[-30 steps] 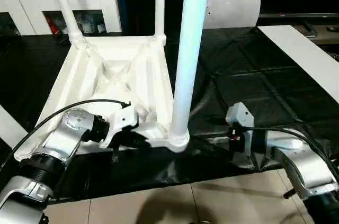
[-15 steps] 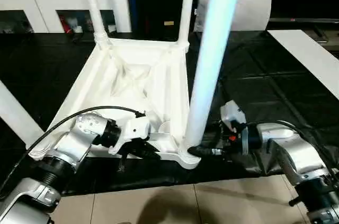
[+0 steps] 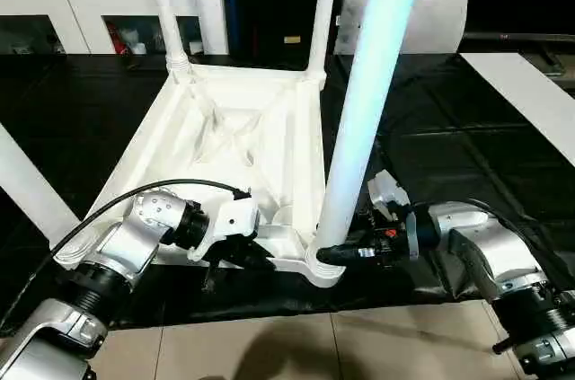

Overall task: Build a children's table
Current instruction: Rotate table base

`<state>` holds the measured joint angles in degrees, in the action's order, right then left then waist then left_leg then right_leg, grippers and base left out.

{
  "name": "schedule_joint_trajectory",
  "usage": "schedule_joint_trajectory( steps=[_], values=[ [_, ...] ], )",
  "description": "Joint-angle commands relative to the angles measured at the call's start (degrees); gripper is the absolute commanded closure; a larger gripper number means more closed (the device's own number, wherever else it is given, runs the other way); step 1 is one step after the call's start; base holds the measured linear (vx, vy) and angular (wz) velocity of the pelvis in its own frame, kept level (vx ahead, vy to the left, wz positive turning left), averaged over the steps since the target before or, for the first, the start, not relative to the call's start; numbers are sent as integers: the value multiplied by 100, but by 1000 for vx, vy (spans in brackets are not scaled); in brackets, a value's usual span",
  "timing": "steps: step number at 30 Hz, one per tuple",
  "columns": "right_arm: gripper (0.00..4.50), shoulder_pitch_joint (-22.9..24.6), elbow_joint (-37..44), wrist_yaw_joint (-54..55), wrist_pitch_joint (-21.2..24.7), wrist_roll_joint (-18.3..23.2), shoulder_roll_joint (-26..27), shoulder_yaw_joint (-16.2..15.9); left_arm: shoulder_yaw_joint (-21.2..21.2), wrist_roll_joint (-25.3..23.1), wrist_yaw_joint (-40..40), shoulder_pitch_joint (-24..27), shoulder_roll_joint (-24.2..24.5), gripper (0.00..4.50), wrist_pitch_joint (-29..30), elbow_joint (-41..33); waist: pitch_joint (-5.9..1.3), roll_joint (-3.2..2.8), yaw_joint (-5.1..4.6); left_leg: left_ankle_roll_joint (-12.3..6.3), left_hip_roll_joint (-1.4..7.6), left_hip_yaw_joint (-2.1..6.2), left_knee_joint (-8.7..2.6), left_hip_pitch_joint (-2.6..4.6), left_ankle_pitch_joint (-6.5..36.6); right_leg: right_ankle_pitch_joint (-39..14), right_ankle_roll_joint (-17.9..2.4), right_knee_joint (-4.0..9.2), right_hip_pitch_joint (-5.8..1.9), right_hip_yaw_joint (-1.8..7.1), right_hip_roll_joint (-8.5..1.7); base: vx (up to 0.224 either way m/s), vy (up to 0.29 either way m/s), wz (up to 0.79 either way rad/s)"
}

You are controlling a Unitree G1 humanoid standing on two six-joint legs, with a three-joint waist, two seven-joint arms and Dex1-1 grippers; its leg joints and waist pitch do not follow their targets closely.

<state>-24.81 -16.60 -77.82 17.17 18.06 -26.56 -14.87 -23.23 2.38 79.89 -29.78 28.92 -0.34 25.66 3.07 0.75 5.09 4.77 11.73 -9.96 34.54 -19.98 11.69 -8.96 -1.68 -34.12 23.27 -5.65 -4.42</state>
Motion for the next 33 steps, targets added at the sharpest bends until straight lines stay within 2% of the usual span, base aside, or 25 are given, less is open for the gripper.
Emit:
schedule_joint_trajectory(
  steps=[1, 3, 4, 6, 7, 8, 9, 10, 12, 13, 14, 15, 16, 17, 19, 21, 22, 25, 26, 27, 29, 30, 33],
  values=[
    [241, -6, 17, -218, 103, 73, -3, -85, 4, 110, 67, -56, -125, 450, 98, -6, -382, 49, -39, -239, 159, 10, -404, 16, 894, -2304, -706, 449, -298, 300, -384, 0, 0, 0],
    [241, 77, 113, -105, 176, 124, 34, -26, 35, -31, -265, -113, -191, 450, 319, 40, -380, 42, -39, -234, 159, 8, -403, 26, 915, -2320, -719, 455, -294, 302, -383, 0, 0, 0],
    [241, 111, 155, -50, 189, 145, 57, 2, 53, -71, -386, -125, -218, 450, 420, 44, -377, 20, -37, -226, 161, 10, -405, 27, 928, -2330, -719, 455, -293, 302, -383, 0, 0, 0],
    [241, 289, 359, 580, 259, 112, 284, 148, 290, -2, -990, -169, -469, 450, 1064, -10, -363, 35, -53, -179, 165, 6, -416, 30, 969, -2408, -692, 465, -287, 307, -385, 0, 0, 0],
    [241, 289, 359, 580, 259, 112, 284, 148, 290, -2, -990, -169, -469, 450, 1064, -10, -347, 37, -41, -166, 156, 10, -414, 55, 1038, -2567, -662, 504, -265, 294, -386, 0, 0, 0],
    [241, 344, 385, 910, 235, 21, 405, 187, 388, 44, -1215, -196, -582, 450, 1274, -28, -337, 61, -80, -139, 122, 12, -405, 33, 1130, -2871, -555, 529, -288, 269, -388, 0, 0, 0],
    [243, 377, 398, 1115, 213, -45, 481, 208, 448, 71, -1345, -209, -649, 450, 1396, -47, -342, 66, -89, -138, 89, 21, -394, 34, 1173, -3206, -387, 582, -286, 244, -390, 0, 0, 0],
    [244, 393, 352, 1569, 209, -182, 661, 263, 532, 64, -1609, -245, -772, 450, 1551, -50, -338, 52, -100, -129, 86, 18, -389, 53, 1192, -3320, -326, 602, -265, 243, -389, 0, 0, 0],
    [248, 374, 232, 2526, 362, -356, 1116, 431, 684, 37, -2137, -326, -1047, 450, 1873, -61, -330, 52, -198, -68, 47, 41, -380, 32, 1254, -3629, -129, 659, -260, 185, -374, 0, 0, 0],
    [249, 374, 232, 2526, 362, -356, 1116, 431, 684, 37, -2137, -326, -1047, 450, 1873, -61, -332, 54, -239, -53, 43, 42, -375, 27, 1267, -3636, -103, 668, -254, 178, -363, 0, 0, 0],
    [250, 345, 174, 3173, 508, -441, 1475, 548, 780, 9, -2491, -386, -1262, 450, 2090, -75, -334, 53, -293, -37, 30, 55, -367, 13, 1290, -3692, -41, 679, -266, 148, -362, 0, 0, 0],
    [251, 331, 171, 3435, 567, -490, 1627, 577, 832, -14, -2640, -417, -1370, 450, 2212, -81, -337, 58, -356, -57, 11, 58, -354, 19, 1357, -3752, -4, 713, -247, 123, -353, 0, 0, 0],
    [251, 309, 138, 3581, 576, -521, 1702, 599, 850, -34, -2729, -442, -1417, 450, 2229, -55, -346, 51, -369, -71, 11, 64, -351, 24, 1358, -3739, -4, 712, -255, 118, -363, 0, 0, 0],
    [251, 232, 23, 4063, 591, -622, 1942, 678, 903, -106, -3028, -523, -1563, 450, 2278, 30, -348, 46, -402, -122, 17, 63, -361, 8, 1331, -3637, -26, 711, -253, 126, -352, 0, 0, 0],
    [251, 112, -161, 4653, 507, -740, 2240, 780, 963, -160, -3381, -645, -1756, 450, 2272, 194, -368, 27, -454, -153, 11, 56, -357, 32, 1322, -3512, -107, 716, -228, 135, -346, 0, 0, 0],
    [251, -66, -447, 5299, 514, -823, 2556, 943, 943, -283, -3737, -787, -1947, 450, 2094, 405, -389, 12, -496, -190, 52, 80, -409, -15, 1154, -2933, -329, 624, -270, 168, -340, 0, 0, 0],
    [251, -115, -530, 5469, 500, -854, 2660, 1001, 918, -341, -3841, -825, -2014, 450, 2045, 448, -399, 4, -480, -209, 60, 72, -402, -5, 1109, -2837, -358, 625, -272, 176, -346, 0, 0, 0],
    [251, -185, -674, 5776, 382, -1005, 2789, 1081, 886, -439, -4036, -890, -2170, 450, 1840, 532, -424, 3, -453, -283, 89, 48, -401, -14, 806, -2095, -636, 527, -288, 249, -359, 0, 0, 0],
    [182, -166, -658, 5933, 353, -1044, 2830, 1161, 854, -496, -4053, -891, -2189, 450, 1827, 508, -426, -6, -442, -328, 97, 46, -404, -23, 715, -1862, -755, 484, -306, 264, -359, 0, 0, 0],
    [182, -166, -658, 5933, 353, -1044, 2830, 1161, 854, -496, -4053, -891, -2189, 450, 1827, 508, -429, -9, -440, -344, 98, 40, -404, -28, 689, -1776, -801, 475, -315, 270, -365, 0, 0, 0],
    [175, -14, -493, 5906, 236, -936, 2758, 1363, 819, -523, -3929, -840, -2128, 450, 1792, 461, -437, -8, -405, -411, 103, 27, -402, -32, 556, -1470, -923, 437, -336, 286, -376, 0, 0, 0],
    [146, 28, -445, 5878, 230, -900, 2727, 1407, 797, -526, -3864, -818, -2089, 450, 1742, 456, -428, -36, -392, -431, 98, 23, -407, -32, 559, -1469, -930, 454, -344, 283, -373, 0, 0, 0],
    [133, 157, -271, 5775, 287, -773, 2595, 1533, 732, -523, -3659, -744, -1948, 450, 1543, 453, -416, -43, -363, -421, 110, 26, -421, -14, 681, -1674, -870, 480, -339, 283, -380, 0, 0, 0]
  ],
)
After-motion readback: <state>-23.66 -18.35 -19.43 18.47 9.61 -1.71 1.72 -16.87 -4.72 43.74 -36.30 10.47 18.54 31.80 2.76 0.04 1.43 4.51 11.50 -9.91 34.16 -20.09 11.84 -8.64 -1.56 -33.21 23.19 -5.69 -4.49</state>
